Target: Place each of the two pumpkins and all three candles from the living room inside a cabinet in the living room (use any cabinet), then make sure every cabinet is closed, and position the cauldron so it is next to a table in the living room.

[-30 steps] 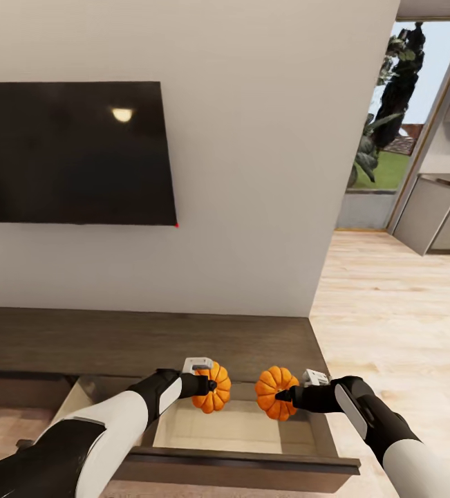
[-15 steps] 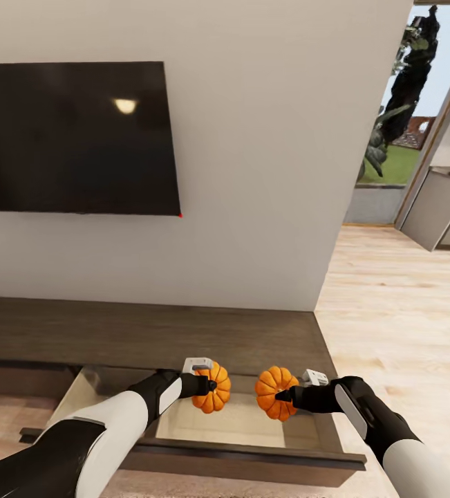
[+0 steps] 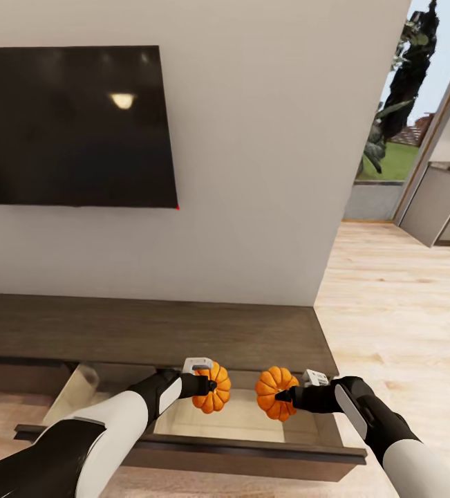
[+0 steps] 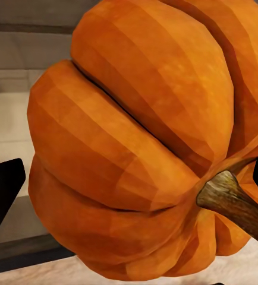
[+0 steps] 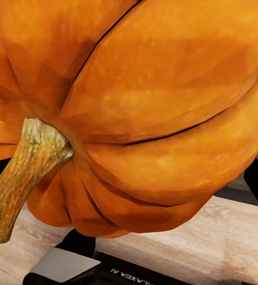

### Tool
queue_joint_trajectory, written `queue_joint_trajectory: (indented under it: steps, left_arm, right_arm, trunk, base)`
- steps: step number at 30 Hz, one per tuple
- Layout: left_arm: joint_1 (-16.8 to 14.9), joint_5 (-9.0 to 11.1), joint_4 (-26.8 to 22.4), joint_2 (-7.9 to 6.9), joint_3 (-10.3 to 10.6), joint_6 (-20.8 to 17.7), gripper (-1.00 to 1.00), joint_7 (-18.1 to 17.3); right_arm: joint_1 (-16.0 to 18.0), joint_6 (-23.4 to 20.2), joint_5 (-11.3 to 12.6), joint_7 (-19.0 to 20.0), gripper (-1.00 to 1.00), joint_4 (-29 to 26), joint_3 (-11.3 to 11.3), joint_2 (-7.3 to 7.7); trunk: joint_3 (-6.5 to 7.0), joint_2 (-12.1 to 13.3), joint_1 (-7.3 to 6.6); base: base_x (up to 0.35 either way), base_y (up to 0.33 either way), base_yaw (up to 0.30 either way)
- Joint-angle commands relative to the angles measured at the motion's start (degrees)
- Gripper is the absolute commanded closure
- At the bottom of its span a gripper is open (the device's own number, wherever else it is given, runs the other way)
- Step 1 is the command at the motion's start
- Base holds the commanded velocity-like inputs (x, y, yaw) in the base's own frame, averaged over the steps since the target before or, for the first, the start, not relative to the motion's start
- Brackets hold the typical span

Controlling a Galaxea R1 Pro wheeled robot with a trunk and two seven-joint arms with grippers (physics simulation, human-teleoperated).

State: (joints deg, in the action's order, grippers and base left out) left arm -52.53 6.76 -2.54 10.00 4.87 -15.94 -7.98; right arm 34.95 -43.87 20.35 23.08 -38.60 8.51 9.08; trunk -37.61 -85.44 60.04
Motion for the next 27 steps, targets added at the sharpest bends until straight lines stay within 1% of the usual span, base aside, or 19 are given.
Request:
queue_joint_trajectory:
  steps: [1, 5, 18, 27]
  left_arm:
    - [-0.02, 0.62, -0.09, 0.0, 0.43, -0.32, 1.0, -0.02]
    - [-0.02, 0.62, -0.09, 0.0, 0.42, -0.32, 1.0, -0.02]
    - [-0.02, 0.62, -0.09, 0.0, 0.43, -0.32, 1.0, -0.02]
    - [-0.02, 0.62, -0.09, 0.0, 0.42, -0.32, 1.0, -0.02]
  right_arm:
    - [0.04, -0.16, 0.04, -0.05, 1.0, -0.07, 0.19, 0.06]
    - [0.04, -0.16, 0.04, -0.05, 1.0, -0.07, 0.19, 0.06]
    - [0.04, -0.16, 0.04, -0.05, 1.0, -0.07, 0.19, 0.06]
    - [0.04, -0.15, 0.04, -0.05, 1.0, -0.07, 0.19, 0.06]
  trunk:
    - [-0.24, -0.45, 0.22]
    - [-1.04, -2.05, 1.1]
    - [-4.42, -7.26, 3.96]
    - [-6.69, -10.87, 5.93]
  base:
    - [0.0, 0.0, 0.0]
    - [0.0, 0.0, 0.026]
    - [0.0, 0.0, 0.096]
    - [0.0, 0.0, -0.013]
